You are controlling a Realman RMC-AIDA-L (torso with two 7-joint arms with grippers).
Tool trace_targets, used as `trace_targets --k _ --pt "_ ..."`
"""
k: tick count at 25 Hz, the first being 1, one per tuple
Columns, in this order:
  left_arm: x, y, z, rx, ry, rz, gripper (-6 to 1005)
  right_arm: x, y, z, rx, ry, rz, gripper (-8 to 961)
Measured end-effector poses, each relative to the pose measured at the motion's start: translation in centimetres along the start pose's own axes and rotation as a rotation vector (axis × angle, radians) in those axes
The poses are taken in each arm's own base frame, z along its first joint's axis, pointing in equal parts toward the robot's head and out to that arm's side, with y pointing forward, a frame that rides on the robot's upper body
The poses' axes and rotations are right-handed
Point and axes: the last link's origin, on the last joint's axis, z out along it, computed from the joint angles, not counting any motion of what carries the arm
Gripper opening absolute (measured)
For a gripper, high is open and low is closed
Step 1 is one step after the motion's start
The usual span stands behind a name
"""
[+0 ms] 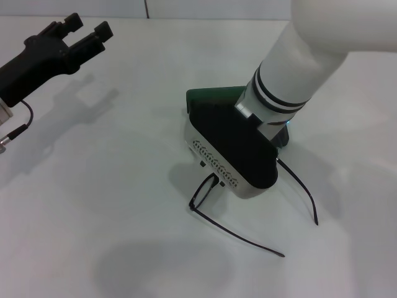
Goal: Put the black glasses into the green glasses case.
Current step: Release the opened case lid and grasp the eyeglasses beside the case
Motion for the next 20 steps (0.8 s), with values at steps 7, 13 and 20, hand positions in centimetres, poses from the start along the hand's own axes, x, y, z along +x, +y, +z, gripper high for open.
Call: trace_targets --k 7,13,20 --pt "0.0 0.0 0.0 -0.002 -0.004 -0.001 829 0.1 0.3 0.3 0.000 -0.003 0.009 370" --pt "0.1 0.1 0.1 -0.014 -0.004 0.001 830 0.3 0.9 0.3 -0.022 -0.006 0.041 324" --pt "0.2 0.4 -0.2 -0.031 -0.001 0.018 830 0.7 0.6 -1.6 0.004 -0.088 0.134 141"
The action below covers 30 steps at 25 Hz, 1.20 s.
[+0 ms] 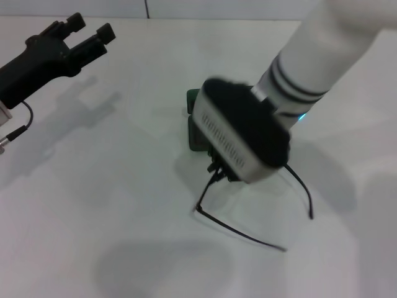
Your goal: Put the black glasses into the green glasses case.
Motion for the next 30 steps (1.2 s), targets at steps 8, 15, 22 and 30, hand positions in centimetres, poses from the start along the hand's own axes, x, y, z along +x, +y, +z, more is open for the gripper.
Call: trace_targets --k 8,15,22,30 --pt "1.4 2.3 -0.9 -0.175 0.072 0.042 829 4.5 1.7 -4.8 0.174 -0.224 0.233 111" --pt "2.5 4.4 -1.1 -0.357 0.093 0.072 826 8.9 5.5 -7.4 0.464 -0.563 0.531 108" --pt "3.5 5.5 0.1 -0.481 0.012 0.062 825 11.8 9.0 -6.7 0.722 -0.805 0.717 107" --pt "4.2 7.7 3.9 -0.669 -0.159 -0.035 825 13.6 10.4 -4.9 0.864 -0.901 0.847 107"
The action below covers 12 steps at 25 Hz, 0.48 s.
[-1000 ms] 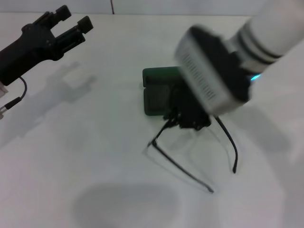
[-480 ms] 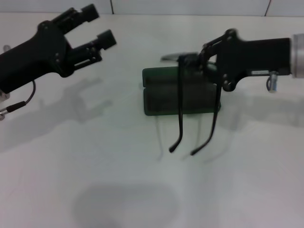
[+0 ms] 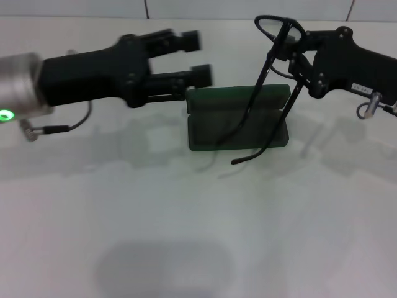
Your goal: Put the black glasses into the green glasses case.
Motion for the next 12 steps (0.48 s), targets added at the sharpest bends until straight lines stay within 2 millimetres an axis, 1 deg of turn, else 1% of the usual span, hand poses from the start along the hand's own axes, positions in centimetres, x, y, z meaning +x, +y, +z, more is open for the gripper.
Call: trace_targets --k 1,2,3,5,8,9,10,12 --pt "0.1 -0.1 0.5 -0.012 -0.014 -0.010 825 0.3 0.1 -0.1 0.004 0.004 -0.009 107" --pt "0.2 -0.6 1.8 -0.030 -0.052 -0.034 825 0.6 0.2 -0.1 0.005 0.007 -0.017 107" --pt "0.2 -0.6 1.8 -0.030 -0.052 -0.034 825 0.8 0.3 -0.2 0.007 0.011 -0.021 107" --pt "0.2 -1.0 2.9 -0.044 -0.096 -0.062 825 1.2 0.6 -0.4 0.007 0.015 -0.021 107" --pt "-0.1 -1.0 4.2 -0.077 -0.154 -0.086 825 1.2 0.7 -0.3 0.002 0.013 -0.019 107" --pt "-0.1 -1.0 4.2 -0.077 -0.154 -0.086 825 1.3 0.8 -0.3 -0.001 0.012 -0.019 107" --pt "-0.3 -0.9 4.9 -0.101 -0.193 -0.089 825 1.3 0.9 -0.2 -0.003 0.011 -0.019 107" --pt "-0.5 -0.7 5.4 -0.120 -0.216 -0.087 825 1.2 1.0 -0.2 -0.009 0.009 -0.019 107"
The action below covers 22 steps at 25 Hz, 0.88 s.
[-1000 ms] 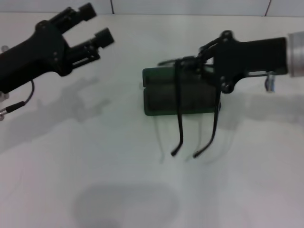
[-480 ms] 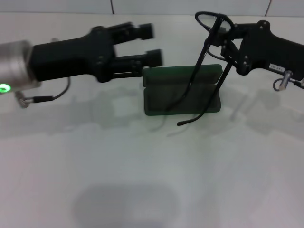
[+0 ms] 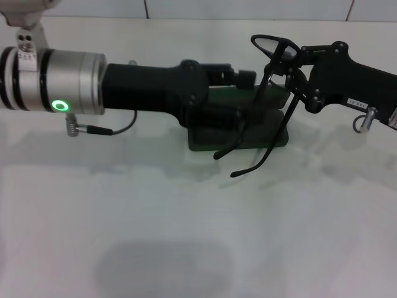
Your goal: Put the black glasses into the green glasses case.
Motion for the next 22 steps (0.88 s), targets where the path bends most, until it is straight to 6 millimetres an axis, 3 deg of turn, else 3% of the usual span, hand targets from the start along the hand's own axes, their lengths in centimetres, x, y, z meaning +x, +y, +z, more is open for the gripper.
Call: trace_targets --k 5,14,22 --pt "-0.1 0.3 0.4 -0.024 -0.019 0.014 825 0.1 0.1 0.0 -0.005 0.001 0.001 107" --pt "0.7 0.3 -0.6 -0.004 0.063 0.015 826 0.3 0.2 -0.1 -0.001 0.007 -0.007 107" --pt "0.7 0.9 0.6 -0.079 0.003 -0.010 826 -0.1 0.1 0.4 -0.017 0.000 -0.006 107"
